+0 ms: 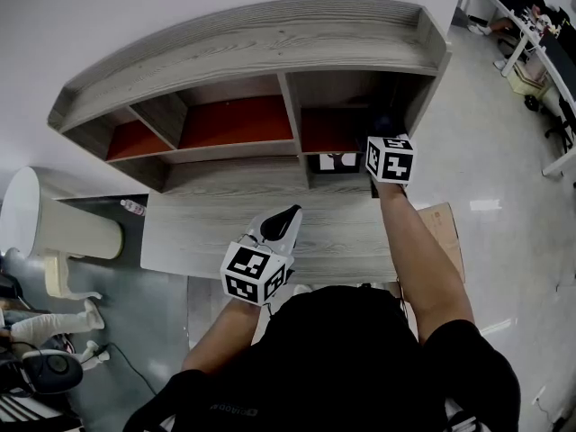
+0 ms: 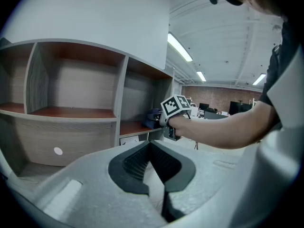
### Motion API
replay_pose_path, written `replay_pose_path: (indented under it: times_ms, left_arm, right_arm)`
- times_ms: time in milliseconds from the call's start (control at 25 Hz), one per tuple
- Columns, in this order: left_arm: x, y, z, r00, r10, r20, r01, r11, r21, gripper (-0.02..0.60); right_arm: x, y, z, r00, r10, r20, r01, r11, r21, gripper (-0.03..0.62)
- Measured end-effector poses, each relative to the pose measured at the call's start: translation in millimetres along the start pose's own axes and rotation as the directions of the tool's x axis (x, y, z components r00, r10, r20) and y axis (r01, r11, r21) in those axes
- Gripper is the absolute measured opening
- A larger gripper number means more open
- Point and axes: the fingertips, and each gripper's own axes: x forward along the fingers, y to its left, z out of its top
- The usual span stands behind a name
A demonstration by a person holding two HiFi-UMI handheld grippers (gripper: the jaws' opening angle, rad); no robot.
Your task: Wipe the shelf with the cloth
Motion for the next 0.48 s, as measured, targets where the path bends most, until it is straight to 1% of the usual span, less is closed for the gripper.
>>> replay_pose_path:
  times_ms: [480]
  left_arm:
    - [-1.4,-0.7,1.3,1.0,0.002,0.007,-0.002,1.0,-0.002,0.009]
  right_arm:
    - [-3.1,1.0,3.2,1.0,0.011,0.001,-0.011,1.0,0.021,0.103]
